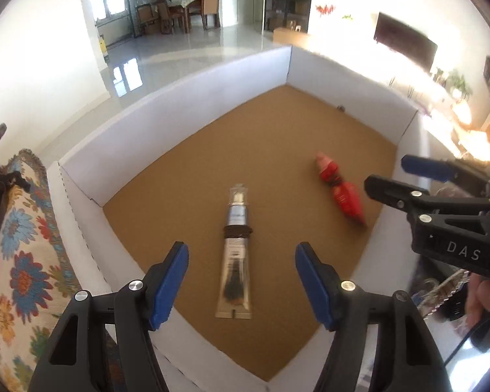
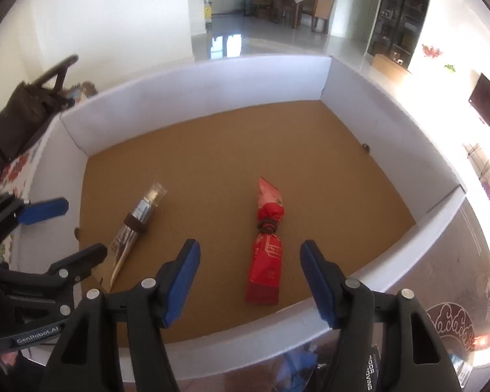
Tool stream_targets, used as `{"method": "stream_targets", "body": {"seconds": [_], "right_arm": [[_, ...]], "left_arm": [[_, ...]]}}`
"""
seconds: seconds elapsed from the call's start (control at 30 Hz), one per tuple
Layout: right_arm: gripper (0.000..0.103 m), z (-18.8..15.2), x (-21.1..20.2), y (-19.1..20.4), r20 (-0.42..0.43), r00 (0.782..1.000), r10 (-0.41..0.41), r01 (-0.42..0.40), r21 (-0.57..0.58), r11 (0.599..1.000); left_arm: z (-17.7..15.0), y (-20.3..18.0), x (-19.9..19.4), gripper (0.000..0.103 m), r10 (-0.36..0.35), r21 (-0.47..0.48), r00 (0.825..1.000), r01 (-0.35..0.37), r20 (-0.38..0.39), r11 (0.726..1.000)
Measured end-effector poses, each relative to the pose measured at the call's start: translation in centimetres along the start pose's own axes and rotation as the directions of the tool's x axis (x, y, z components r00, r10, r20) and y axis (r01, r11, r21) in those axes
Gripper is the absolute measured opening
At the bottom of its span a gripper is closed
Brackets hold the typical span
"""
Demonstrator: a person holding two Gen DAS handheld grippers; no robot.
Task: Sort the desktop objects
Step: 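Withdraw both tools from the bin back over the table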
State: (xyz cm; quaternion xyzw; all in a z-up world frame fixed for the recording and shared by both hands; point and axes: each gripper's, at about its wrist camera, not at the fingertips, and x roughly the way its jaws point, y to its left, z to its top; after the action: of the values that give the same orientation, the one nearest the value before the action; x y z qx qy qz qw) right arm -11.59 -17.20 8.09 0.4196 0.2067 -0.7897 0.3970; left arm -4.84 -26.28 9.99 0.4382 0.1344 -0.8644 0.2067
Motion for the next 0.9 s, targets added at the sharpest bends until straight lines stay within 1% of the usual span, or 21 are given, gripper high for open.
{"method": "stream_targets", "body": {"seconds": [0.03,0.07,0.1,0.13,0.17,0.2,0.23,0.3,0.37,0.4,0.43,0.5,0.57,0.6,0.63,0.67,0.7,0.77,0.83,0.9], "right_arm": [[0.077,-0.1,-1.2,-0.7,0.040,0.999,0.025,-0.026,0.037,0.999],[0.084,-0.6,-2.9,-1.3,0.080,0.996,0.033,-0.038,0.068,0.997],[0.097,-1.2,-4.5,-1.9,0.114,0.993,0.028,-0.038,0.091,0.995],[0.103,-1.9,-6.0,-2.3,0.137,0.990,0.022,-0.036,0.105,0.994],[0.103,-3.1,-7.6,-2.7,0.153,0.988,0.013,-0.030,0.111,0.993],[0.103,-4.4,-9.1,-3.0,0.167,0.986,-0.003,-0.016,0.111,0.994],[0.103,-6.0,-10.6,-3.4,0.178,0.984,-0.028,0.008,0.112,0.994],[0.103,-9.7,-13.3,-4.0,0.186,0.978,-0.095,0.073,0.124,0.990],[0.103,-14.0,-15.4,-4.7,0.178,0.971,-0.162,0.134,0.162,0.978],[0.103,-16.4,-16.3,-5.3,0.167,0.967,-0.191,0.159,0.188,0.969],[0.103,-18.9,-16.9,-5.7,0.149,0.964,-0.219,0.185,0.214,0.959],[0.103,-24.0,-17.2,-7.0,0.091,0.960,-0.265,0.234,0.259,0.937],[0.103,-28.4,-16.8,-7.8,0.013,0.959,-0.283,0.266,0.301,0.916],[0.103,-30.2,-16.4,-8.2,-0.023,0.959,-0.281,0.273,0.320,0.907],[0.103,-31.8,-15.9,-8.6,-0.057,0.958,-0.280,0.283,0.340,0.897],[0.103,-33.0,-15.5,-9.1,-0.086,0.956,-0.282,0.293,0.362,0.885],[0.103,-34.1,-15.0,-9.4,-0.105,0.954,-0.282,0.301,0.380,0.875],[0.103,-35.5,-14.3,-9.8,-0.123,0.949,-0.289,0.314,0.400,0.861],[0.103,-35.7,-14.0,-10.3,-0.106,0.950,-0.292,0.309,0.423,0.852],[0.103,-35.4,-13.9,-10.7,-0.092,0.945,-0.313,0.321,0.428,0.845]], "left_arm": [[-0.3,-0.4,-1.5,0.068,-0.046,-0.008,0.998,0.046,0.034,0.999],[-0.7,-1.0,-2.9,0.076,-0.096,-0.006,0.993,0.097,0.061,0.995],[-1.3,-1.7,-4.3,0.092,-0.147,0.003,0.985,0.147,0.085,0.989],[-2.3,-2.5,-6.1,0.099,-0.194,0.017,0.975,0.194,0.109,0.981],[-3.3,-3.4,-7.4,0.103,-0.239,0.036,0.962,0.236,0.131,0.971],[-4.3,-4.4,-8.4,0.103,-0.280,0.061,0.950,0.274,0.140,0.960],[-5.5,-5.5,-9.0,0.103,-0.321,0.093,0.938,0.311,0.129,0.946],[-8.1,-7.9,-9.5,0.103,-0.386,0.157,0.920,0.373,0.066,0.915],[-10.8,-10.1,-8.7,0.103,-0.420,0.206,0.907,0.414,-0.011,0.887],[-12.3,-11.3,-8.5,0.103,-0.416,0.223,0.908,0.417,-0.051,0.881],[-13.3,-12.1,-7.5,0.103,-0.397,0.239,0.913,0.407,-0.088,0.882],[-15.9,-13.8,-6.2,0.103,-0.355,0.257,0.924,0.380,-0.139,0.888],[-17.1,-14.7,-4.7,0.103,-0.313,0.267,0.935,0.349,-0.169,0.898],[-18.0,-15.3,-4.4,0.103,-0.292,0.273,0.940,0.331,-0.176,0.903],[-18.1,-15.6,-3.6,0.103,-0.264,0.280,0.946,0.309,-0.187,0.909],[-18.5,-16.2,-3.1,0.103,-0.241,0.284,0.948,0.294,-0.205,0.913],[-18.4,-16.5,-2.6,0.103,-0.236,0.280,0.948,0.291,-0.215,0.915],[-18.7,-16.9,-2.8,0.103,-0.232,0.280,0.951,0.284,-0.205,0.917],[-18.8,-17.5,-2.1,0.103,-0.206,0.295,0.958,0.259,-0.198,0.920],[-18.9,-17.9,-1.1,0.103,-0.190,0.298,0.958,0.249,-0.213,0.922]]}}
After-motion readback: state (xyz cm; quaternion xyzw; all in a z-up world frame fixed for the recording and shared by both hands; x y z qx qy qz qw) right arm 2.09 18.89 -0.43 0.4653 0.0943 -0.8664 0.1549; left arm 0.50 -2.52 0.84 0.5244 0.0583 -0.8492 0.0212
